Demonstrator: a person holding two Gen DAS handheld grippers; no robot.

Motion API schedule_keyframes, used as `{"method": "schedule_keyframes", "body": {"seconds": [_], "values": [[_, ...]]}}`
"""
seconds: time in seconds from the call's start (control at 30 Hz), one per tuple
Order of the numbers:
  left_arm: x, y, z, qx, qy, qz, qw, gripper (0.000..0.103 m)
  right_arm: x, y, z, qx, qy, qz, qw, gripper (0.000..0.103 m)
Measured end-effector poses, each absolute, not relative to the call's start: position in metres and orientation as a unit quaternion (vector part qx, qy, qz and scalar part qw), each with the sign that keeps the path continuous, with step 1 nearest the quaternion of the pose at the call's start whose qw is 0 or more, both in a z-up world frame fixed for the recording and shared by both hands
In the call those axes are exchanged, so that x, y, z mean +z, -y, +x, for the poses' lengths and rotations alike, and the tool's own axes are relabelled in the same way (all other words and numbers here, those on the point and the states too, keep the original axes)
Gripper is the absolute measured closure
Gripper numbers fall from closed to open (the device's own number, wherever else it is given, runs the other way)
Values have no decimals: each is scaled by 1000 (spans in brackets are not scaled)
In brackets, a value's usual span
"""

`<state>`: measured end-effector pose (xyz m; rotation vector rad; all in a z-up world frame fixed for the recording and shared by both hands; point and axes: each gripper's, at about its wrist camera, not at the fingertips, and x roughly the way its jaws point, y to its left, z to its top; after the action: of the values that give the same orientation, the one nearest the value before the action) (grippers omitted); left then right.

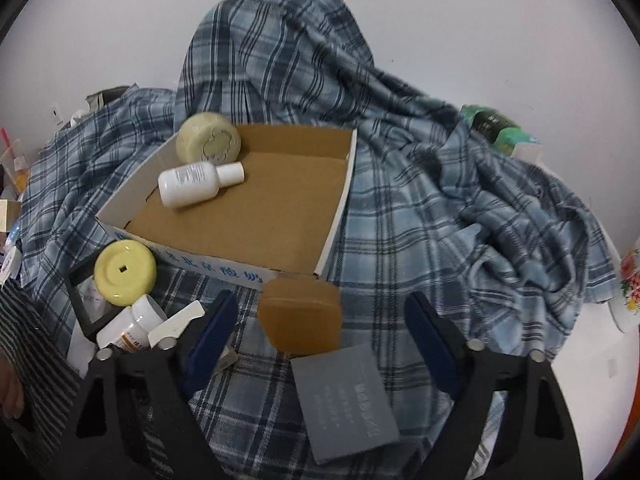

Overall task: Organize rigid objects
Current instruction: 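Lower the right gripper onto the amber soap bar and grasp it, then grasp the small black cup with the left gripper while the right gripper holds the soap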

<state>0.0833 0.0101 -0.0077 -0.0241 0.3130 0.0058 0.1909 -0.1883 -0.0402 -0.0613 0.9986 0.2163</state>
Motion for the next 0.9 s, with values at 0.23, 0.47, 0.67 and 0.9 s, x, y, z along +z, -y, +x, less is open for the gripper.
{"method": "schedule_keyframes", "body": {"seconds": [0.23, 0.47, 0.67, 0.9], "values": [[-8, -7, 82, 1, -154, -8, 988, 0, -49, 183, 194, 115, -489, -41, 864, 61], [-6, -6, 81, -1, -154, -5, 988, 0, -31, 182, 180, 116, -449, -53, 884, 61], [-5, -5, 82, -4, -158, -1, 988, 0, -16, 179, 167, 128, -438, -49, 889, 61], [6, -3, 67, -68, -199, 20, 977, 0, 4, 187, 141, 136, -408, -41, 902, 61]]}}
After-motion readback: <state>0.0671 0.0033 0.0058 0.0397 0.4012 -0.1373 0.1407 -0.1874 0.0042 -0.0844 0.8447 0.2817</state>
